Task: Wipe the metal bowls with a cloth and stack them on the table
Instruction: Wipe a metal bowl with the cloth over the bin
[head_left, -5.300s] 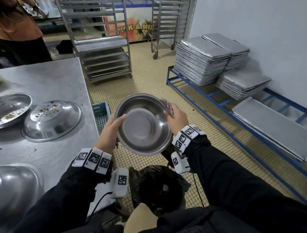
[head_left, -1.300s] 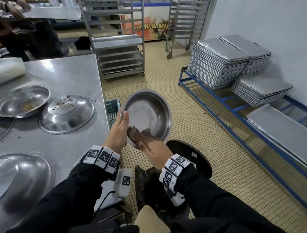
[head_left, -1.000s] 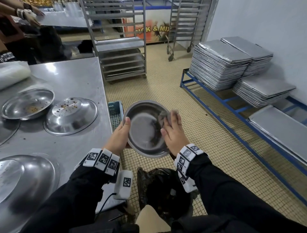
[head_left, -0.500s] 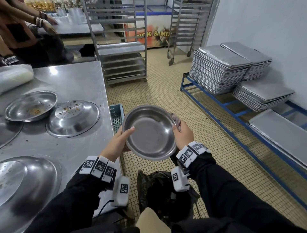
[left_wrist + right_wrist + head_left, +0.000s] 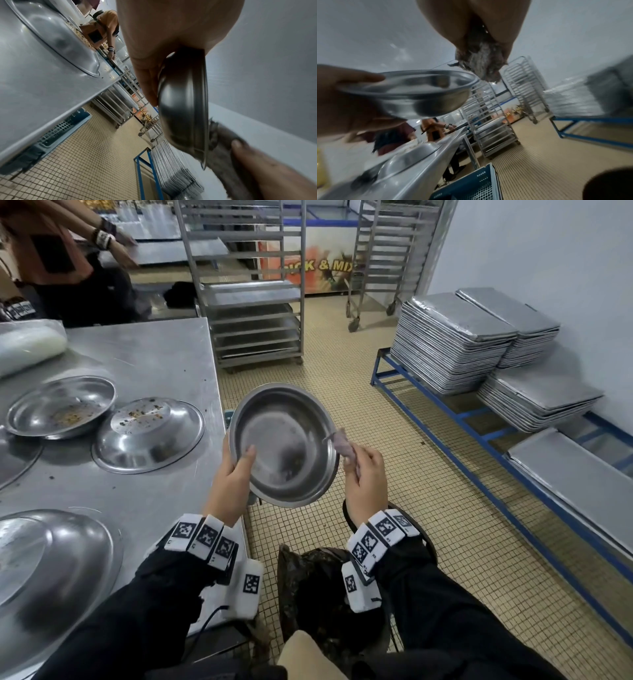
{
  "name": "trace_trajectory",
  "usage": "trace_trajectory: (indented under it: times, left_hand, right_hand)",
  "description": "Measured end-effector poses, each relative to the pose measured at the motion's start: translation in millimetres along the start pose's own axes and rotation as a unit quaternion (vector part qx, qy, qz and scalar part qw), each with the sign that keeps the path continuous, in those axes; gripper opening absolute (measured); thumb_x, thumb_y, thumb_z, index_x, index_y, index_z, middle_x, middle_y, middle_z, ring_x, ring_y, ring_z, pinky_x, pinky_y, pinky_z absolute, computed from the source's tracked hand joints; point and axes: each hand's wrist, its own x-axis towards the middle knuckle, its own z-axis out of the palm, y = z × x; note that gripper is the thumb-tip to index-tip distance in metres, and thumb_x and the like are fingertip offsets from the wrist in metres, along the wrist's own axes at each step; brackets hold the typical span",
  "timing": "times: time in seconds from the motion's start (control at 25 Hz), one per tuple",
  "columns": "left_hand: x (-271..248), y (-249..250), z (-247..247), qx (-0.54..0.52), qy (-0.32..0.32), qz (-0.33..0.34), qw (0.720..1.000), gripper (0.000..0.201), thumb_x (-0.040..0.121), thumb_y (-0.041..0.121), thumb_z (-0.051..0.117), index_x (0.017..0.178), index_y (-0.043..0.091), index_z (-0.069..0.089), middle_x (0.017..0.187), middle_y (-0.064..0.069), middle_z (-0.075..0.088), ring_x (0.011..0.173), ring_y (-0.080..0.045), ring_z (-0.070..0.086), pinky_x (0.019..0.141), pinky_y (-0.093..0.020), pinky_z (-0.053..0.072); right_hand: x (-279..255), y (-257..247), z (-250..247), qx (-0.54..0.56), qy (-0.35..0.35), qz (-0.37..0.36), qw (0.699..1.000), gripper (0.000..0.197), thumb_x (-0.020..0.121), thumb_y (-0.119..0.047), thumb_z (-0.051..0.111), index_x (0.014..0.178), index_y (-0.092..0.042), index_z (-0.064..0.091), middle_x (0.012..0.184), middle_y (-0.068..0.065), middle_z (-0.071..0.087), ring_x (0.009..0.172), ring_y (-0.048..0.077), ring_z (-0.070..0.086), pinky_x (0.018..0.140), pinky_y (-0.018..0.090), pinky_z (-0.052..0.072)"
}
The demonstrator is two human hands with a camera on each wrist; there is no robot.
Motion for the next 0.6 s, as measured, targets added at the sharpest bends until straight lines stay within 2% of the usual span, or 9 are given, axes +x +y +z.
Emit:
trace_trajectory:
  times: [0.08,0.16,0.2,0.28,0.36,0.4,0.48,0.52,0.6]
  left_hand:
    - [3,-1,-3,0.010,-0.017,-0.008,1.000,0.042,0.100,0.045,0.041,0.135,0.022,0.046,0.102,0.003,0.066,0.078,0.003,0.069,0.061,-0.010,0.052]
    - [5,-3,-4,0.020,-0.037,-0.008,0.999,0.074,0.086,0.073,0.043,0.139,0.022,0.048,0.118,-0.003,0.066,0.107,-0.012,0.066,0.086,-0.026,0.055]
    - [6,-4,-4,0.027,-0.038,0.000,0.999,0.081,0.082,0.078,0.041,0.141,0.023,0.046,0.127,-0.002,0.062,0.119,-0.016,0.059,0.100,-0.034,0.049]
    - [8,-2,-4,0.042,-0.037,0.030,0.998,0.075,0.085,0.072,0.036,0.144,0.027,0.042,0.137,0.005,0.055,0.129,-0.011,0.048,0.111,-0.036,0.037]
    - [11,2,-4,0.062,-0.047,0.042,0.996,0.072,0.087,0.072,0.034,0.146,0.030,0.039,0.140,0.008,0.052,0.132,-0.008,0.045,0.113,-0.037,0.034]
    - [14,3,-5,0.071,-0.053,0.044,0.995,0.069,0.089,0.070,0.034,0.145,0.029,0.039,0.139,0.008,0.052,0.130,-0.008,0.046,0.111,-0.036,0.037]
    - [14,3,-4,0.089,-0.068,0.045,0.993,0.053,0.099,0.055,0.032,0.142,0.025,0.042,0.127,0.011,0.056,0.117,0.000,0.052,0.098,-0.021,0.046]
    - [12,3,-1,0.098,-0.070,0.042,0.992,0.047,0.102,0.047,0.030,0.141,0.025,0.042,0.122,0.014,0.056,0.112,0.003,0.052,0.089,-0.013,0.046]
    - [11,1,3,0.107,-0.063,0.041,0.991,0.047,0.102,0.044,0.027,0.144,0.024,0.038,0.124,0.011,0.054,0.117,-0.004,0.050,0.088,-0.012,0.040]
  right_hand:
    - [-6,-8,11,-0.018,-0.039,-0.090,0.995,0.037,0.097,-0.025,0.046,0.132,-0.013,0.051,0.125,0.005,0.049,0.103,0.006,0.048,0.089,0.020,0.048]
    - [-18,-21,25,-0.007,-0.150,-0.153,0.977,0.043,0.097,-0.036,0.039,0.133,-0.014,0.049,0.129,0.004,0.051,0.109,0.008,0.050,0.097,0.029,0.048]
    - [-26,-27,32,-0.002,-0.219,-0.180,0.959,0.047,0.098,-0.042,0.033,0.136,-0.017,0.046,0.130,0.004,0.052,0.113,0.011,0.052,0.100,0.032,0.046]
    - [-38,-23,43,-0.017,-0.316,-0.225,0.921,0.051,0.100,-0.049,0.022,0.145,-0.027,0.033,0.141,0.001,0.048,0.128,0.015,0.045,0.107,0.032,0.038]
    - [-38,-4,41,-0.093,-0.332,-0.250,0.905,0.056,0.099,-0.054,0.010,0.149,-0.032,0.023,0.152,-0.006,0.033,0.142,0.012,0.026,0.114,0.034,0.027]
    - [-34,5,35,-0.155,-0.318,-0.260,0.898,0.062,0.096,-0.057,0.002,0.149,-0.032,0.024,0.153,-0.007,0.030,0.144,0.012,0.019,0.117,0.036,0.021]
    - [-23,20,24,-0.276,-0.284,-0.253,0.883,0.083,0.086,-0.062,-0.016,0.148,-0.028,0.028,0.153,-0.006,0.030,0.146,0.013,0.009,0.119,0.036,0.008]
    - [-18,23,19,-0.312,-0.271,-0.238,0.879,0.090,0.082,-0.062,-0.021,0.147,-0.025,0.029,0.154,-0.006,0.029,0.146,0.013,0.006,0.119,0.034,0.002]
    - [-14,21,17,-0.311,-0.263,-0.207,0.890,0.091,0.082,-0.063,-0.017,0.147,-0.022,0.030,0.154,-0.004,0.029,0.146,0.015,0.004,0.117,0.033,-0.001]
